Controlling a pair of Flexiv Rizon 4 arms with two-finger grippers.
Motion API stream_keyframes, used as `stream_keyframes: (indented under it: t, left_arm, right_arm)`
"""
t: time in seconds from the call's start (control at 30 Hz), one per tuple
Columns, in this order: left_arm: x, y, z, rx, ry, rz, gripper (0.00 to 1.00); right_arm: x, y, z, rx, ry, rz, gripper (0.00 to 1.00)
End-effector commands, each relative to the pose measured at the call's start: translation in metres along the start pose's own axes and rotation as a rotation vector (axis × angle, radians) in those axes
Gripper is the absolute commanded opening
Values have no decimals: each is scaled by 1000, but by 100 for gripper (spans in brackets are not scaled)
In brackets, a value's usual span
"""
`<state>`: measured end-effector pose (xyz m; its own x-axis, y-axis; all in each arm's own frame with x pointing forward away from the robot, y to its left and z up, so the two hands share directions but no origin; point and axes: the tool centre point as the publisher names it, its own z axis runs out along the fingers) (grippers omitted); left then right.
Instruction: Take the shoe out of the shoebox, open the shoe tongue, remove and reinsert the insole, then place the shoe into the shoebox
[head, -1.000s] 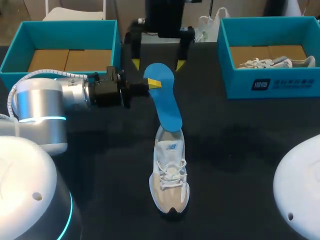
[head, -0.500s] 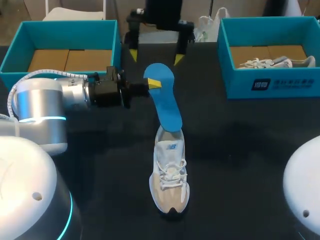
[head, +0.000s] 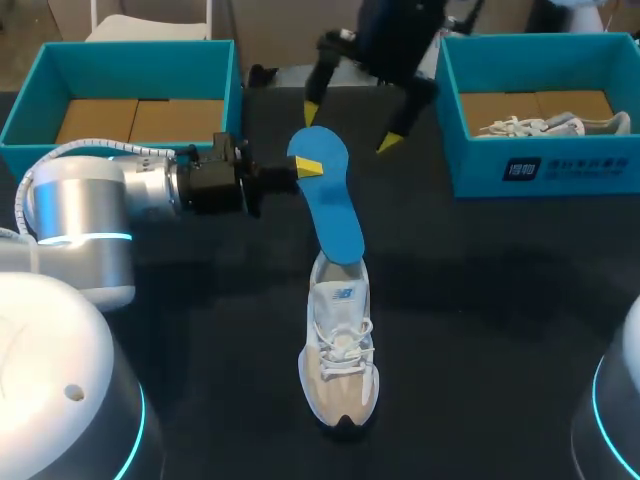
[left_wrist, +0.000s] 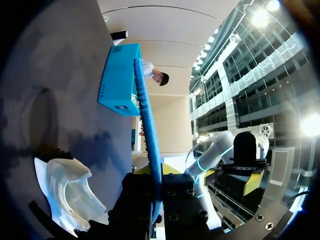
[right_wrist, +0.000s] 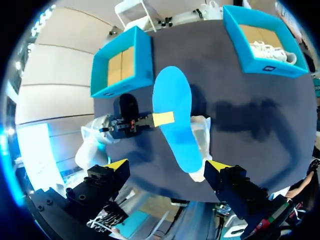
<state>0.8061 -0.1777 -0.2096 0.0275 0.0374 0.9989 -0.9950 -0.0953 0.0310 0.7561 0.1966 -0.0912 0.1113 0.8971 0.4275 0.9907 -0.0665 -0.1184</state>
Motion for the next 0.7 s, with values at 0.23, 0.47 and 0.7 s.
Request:
stream_keyframes:
  t: [0.23,0.47,0.7]
  left_arm:
    - [0,0,0,1,-1,1,0]
    - [0,0,0,1,-1,1,0]
    - [0,-1,-2,-9,3,16,0]
  right_arm:
    - [-17,1,12,47,666,12,100]
    - [-17,4,30,52,771,24,100]
    - [-19,8,35,51,827,40,100]
